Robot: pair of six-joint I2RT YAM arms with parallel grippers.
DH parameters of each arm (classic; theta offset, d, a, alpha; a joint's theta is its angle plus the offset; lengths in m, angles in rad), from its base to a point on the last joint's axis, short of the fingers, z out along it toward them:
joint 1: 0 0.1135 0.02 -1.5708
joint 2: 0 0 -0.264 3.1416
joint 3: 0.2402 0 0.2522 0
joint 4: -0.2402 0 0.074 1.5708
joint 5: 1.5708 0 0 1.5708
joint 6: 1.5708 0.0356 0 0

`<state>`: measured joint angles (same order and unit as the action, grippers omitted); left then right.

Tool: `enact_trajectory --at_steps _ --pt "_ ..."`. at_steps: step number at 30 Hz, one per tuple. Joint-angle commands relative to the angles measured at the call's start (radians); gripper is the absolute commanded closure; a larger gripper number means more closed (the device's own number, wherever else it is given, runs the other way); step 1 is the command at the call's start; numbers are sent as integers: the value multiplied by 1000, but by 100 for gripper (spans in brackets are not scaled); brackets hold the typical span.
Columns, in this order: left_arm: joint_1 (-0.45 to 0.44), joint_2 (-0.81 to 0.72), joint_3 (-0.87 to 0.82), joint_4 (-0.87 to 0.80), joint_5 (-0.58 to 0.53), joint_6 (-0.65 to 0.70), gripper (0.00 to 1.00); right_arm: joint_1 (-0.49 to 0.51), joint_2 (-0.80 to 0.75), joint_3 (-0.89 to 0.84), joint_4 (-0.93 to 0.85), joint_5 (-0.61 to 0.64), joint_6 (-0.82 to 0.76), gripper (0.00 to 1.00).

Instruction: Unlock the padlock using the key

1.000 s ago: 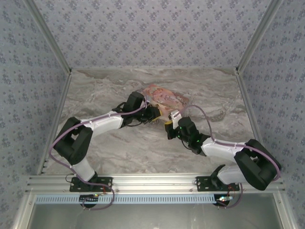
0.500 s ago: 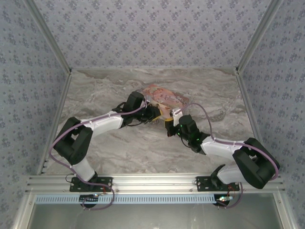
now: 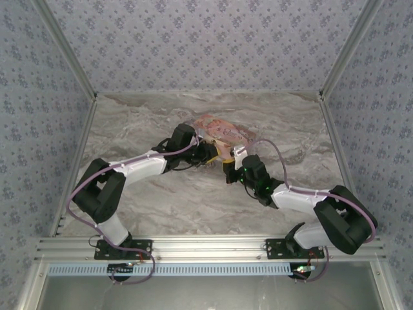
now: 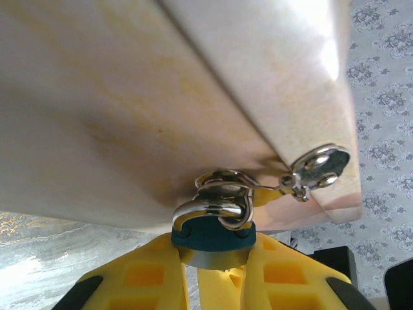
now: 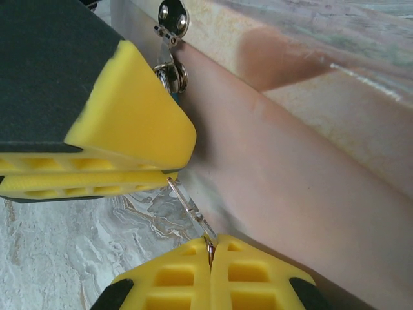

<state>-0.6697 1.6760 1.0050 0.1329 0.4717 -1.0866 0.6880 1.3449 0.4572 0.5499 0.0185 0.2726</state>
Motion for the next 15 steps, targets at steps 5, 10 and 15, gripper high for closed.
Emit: enact_trajectory --at_steps 5,10,15 --pt "-8 -25 -6 72 34 -6 88 -14 16 37 27 -15 17 100" --pt "-8 -25 -15 84 33 -13 88 -14 23 44 28 -25 19 100" --pt "-7 -27 -26 100 34 -21 88 -13 28 55 21 -36 16 100"
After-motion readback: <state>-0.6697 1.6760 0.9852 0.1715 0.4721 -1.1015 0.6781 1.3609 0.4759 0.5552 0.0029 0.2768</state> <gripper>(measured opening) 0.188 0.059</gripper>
